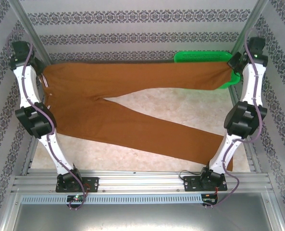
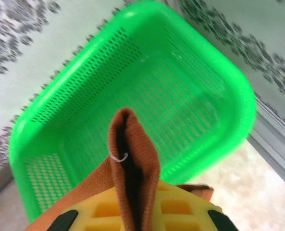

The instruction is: Roll up the long pants

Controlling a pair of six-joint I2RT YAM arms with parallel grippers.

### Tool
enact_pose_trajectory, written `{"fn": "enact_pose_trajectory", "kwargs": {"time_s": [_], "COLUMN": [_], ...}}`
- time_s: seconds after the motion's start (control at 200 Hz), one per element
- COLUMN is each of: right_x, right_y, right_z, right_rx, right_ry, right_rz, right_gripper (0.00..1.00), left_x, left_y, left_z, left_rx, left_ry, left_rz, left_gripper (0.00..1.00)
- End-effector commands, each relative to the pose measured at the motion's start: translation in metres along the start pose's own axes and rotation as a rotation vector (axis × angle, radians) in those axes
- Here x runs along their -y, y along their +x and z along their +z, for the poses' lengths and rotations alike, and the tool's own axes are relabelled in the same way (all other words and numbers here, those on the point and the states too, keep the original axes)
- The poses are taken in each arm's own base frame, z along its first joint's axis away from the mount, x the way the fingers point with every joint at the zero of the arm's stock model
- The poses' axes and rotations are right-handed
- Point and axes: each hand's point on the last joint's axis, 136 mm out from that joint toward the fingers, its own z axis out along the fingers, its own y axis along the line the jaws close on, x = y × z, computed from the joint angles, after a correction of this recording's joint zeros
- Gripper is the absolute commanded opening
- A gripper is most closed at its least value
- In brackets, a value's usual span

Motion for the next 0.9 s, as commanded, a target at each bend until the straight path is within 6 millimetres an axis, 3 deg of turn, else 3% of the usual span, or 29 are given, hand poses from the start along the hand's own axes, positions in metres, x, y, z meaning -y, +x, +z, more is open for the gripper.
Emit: {"fn": "enact_pose_trajectory", "kwargs": {"time_s": [0.0,0.23,0.525,0.754,0.894], "right_x": [0.018,0.057,0.12,0.152,0.166], "right_y": [-0.041,0.001,0.079,0.147,0.168], "right_z": [-0.047,-0.067,-0.061,-0.06,-0.069], "right_rx": [0.22,0.19,0.133,0.081,0.078], "right_ry": [0.019,0.09,0.229,0.267,0.302], "right_rz": [0.019,0.047,0.148,0.195,0.202], "right_gripper": [0.0,0.0,0.0,0.0,0.0], "left_x": [-0.021,-0.038,-0.075,-0.093,-0.109], "left_y": [-0.047,-0.02,0.025,0.043,0.057], "left_z": [-0.029,-0.009,0.013,0.019,0.024], "left_rx": [0.197,0.145,0.095,0.089,0.094], "left_ry": [0.003,0.004,-0.035,-0.07,-0.119], "left_rz": [-0.055,-0.06,-0.094,-0.124,-0.152], "left_gripper": [0.0,0.0,0.0,0.0,0.0]}}
